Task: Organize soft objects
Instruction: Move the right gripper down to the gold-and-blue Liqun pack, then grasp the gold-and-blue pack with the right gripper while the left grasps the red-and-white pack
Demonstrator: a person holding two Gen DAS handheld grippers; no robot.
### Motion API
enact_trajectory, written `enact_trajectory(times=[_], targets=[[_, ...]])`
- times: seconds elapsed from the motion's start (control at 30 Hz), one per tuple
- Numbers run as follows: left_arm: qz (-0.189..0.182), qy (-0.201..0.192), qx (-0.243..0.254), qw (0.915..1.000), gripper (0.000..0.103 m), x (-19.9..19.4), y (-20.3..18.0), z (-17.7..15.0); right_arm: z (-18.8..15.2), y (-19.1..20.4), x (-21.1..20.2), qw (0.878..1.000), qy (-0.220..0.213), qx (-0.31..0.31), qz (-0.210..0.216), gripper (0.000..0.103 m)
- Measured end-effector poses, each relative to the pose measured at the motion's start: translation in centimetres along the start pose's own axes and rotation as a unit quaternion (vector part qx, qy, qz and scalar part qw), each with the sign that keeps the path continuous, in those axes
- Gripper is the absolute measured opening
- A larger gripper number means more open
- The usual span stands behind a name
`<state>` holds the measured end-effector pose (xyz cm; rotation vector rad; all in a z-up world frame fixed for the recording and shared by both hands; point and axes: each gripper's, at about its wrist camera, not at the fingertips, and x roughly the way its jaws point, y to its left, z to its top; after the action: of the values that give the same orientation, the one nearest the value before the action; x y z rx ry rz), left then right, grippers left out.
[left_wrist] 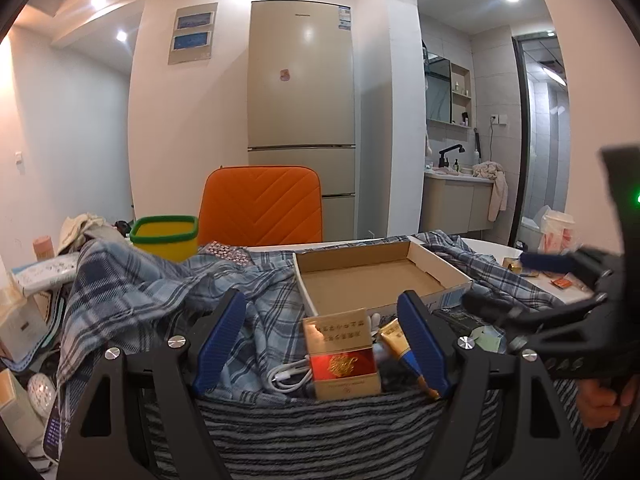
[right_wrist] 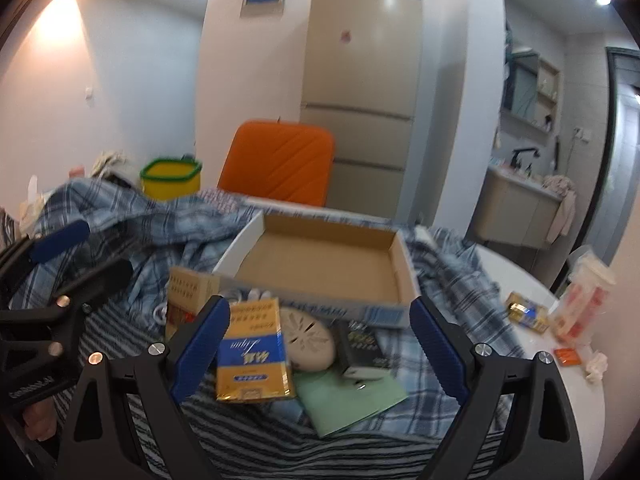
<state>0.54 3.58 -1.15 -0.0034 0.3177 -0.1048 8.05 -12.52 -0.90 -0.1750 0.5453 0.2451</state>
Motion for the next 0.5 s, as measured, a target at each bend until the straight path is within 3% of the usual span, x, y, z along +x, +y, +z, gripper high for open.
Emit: enact_trajectory(times=[0.27, 0.43, 0.5], targets=[[-0.012, 0.005, -0.015, 0.9998, 0.074, 0.2, 1.0, -0.3, -1.9, 4.1, 3.0, 0.996, 0.044, -0.082, 0.018, 0.087], [-0.015, -0.002, -0.004, 0.9999, 0.068, -0.1, 0.4, -0.5, -2.4, 4.7, 4.3, 0.993, 0.068, -0.091, 0.018, 0.083], [-0.017, 0.001, 0.004, 0.9999, 0.068, 0.0, 0.1, -0.5, -2.6, 4.5, 4.9, 0.992, 0.085, -0.087, 0.021, 0.077]])
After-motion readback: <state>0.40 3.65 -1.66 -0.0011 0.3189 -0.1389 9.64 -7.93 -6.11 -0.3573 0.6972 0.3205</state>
